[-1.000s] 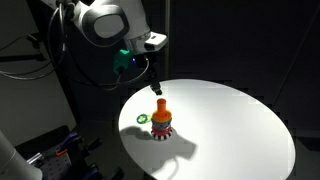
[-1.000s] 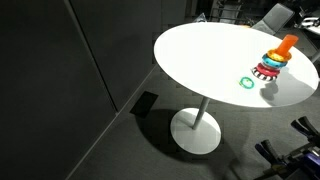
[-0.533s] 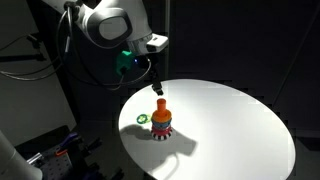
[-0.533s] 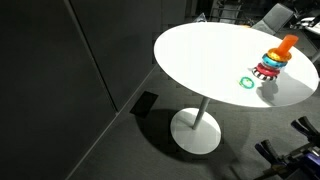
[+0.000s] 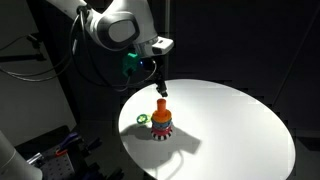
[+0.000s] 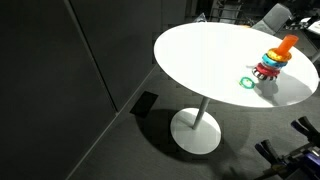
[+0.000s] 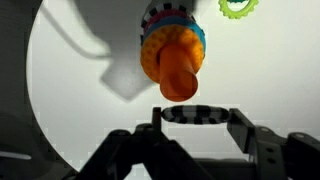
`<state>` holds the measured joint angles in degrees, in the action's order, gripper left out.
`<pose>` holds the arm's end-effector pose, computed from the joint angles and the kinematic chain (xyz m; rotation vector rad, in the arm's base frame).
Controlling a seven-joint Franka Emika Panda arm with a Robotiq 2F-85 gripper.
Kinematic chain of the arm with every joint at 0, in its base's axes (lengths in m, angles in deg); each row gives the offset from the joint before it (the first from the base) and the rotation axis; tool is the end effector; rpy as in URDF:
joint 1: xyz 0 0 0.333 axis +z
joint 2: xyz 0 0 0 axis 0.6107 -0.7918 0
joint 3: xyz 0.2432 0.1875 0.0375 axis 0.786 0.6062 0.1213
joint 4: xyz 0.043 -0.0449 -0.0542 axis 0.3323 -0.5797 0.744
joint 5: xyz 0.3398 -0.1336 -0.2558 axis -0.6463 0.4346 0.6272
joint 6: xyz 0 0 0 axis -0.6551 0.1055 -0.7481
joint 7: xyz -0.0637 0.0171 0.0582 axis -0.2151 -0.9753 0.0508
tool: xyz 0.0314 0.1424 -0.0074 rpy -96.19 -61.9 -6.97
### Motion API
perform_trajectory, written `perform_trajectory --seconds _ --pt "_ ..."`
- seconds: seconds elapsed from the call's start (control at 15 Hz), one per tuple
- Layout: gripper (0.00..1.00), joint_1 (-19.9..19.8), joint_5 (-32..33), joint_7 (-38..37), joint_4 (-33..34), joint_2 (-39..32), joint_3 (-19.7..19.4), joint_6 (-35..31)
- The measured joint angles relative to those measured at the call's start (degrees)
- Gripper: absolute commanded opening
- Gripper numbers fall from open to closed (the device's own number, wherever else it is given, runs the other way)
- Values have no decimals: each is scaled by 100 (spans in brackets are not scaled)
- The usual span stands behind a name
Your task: Put the striped ring around the orange rod
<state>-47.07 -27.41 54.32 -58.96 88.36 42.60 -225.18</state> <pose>0.5312 -0.1452 0.2875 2.9479 -0.8696 0.4329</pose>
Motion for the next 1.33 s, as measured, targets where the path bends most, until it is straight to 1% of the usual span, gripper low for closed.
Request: perform_trajectory --seconds 0.6,1.33 --pt "43 -4 160 -125 136 -311 -46 -177" --pt "43 7 378 -135 129 -427 -46 -277"
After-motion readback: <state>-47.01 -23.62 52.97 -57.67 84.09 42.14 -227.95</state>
